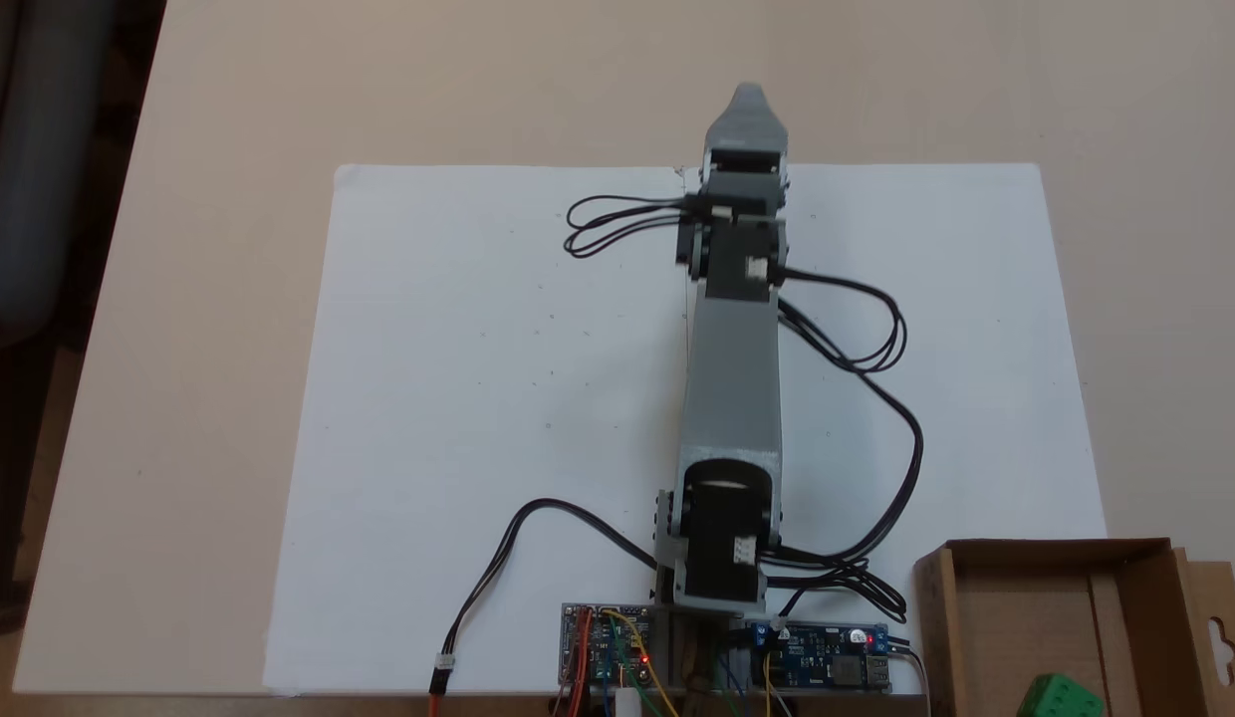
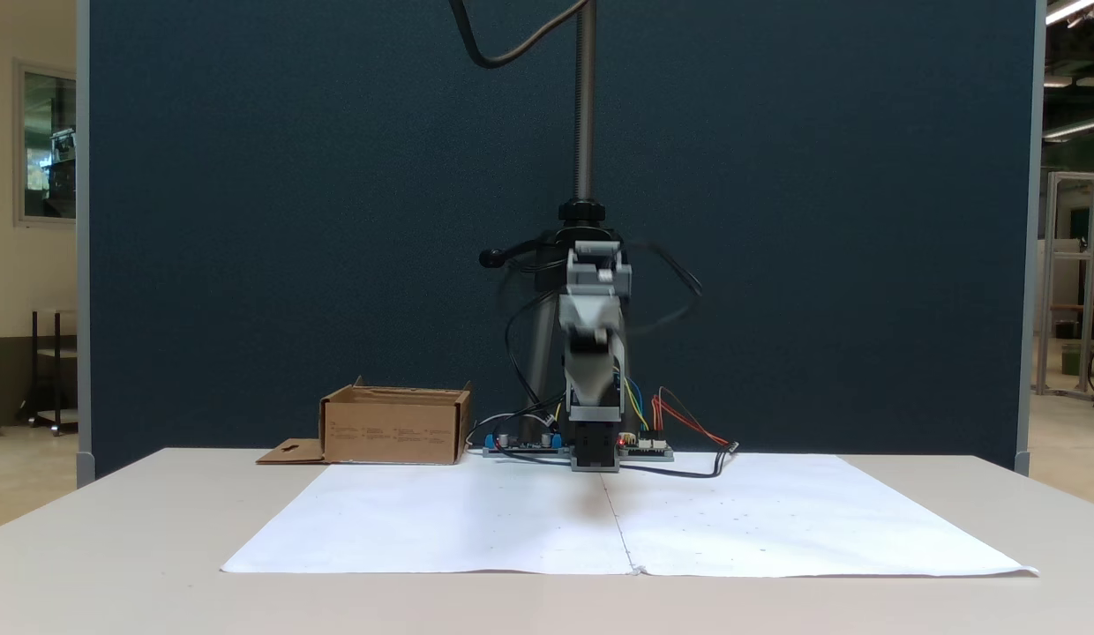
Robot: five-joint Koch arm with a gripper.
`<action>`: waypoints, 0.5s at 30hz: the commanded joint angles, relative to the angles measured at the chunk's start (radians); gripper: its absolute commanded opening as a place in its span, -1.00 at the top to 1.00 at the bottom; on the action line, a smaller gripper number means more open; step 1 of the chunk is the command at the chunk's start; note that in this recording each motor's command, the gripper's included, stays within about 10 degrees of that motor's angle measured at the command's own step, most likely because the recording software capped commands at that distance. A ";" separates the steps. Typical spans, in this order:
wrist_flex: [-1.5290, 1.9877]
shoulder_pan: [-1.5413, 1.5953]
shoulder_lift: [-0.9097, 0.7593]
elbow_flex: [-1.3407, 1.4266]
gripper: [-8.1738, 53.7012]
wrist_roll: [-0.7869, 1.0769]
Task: Grasp a green dice and put it in the bin.
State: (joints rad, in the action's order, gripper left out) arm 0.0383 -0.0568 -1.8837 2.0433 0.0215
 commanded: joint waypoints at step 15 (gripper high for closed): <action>-0.609 0.025 -0.244 0.362 -0.65 -0.052</action>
State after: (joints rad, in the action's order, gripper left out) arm -0.4418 -0.0061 -2.0877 2.4083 0.0215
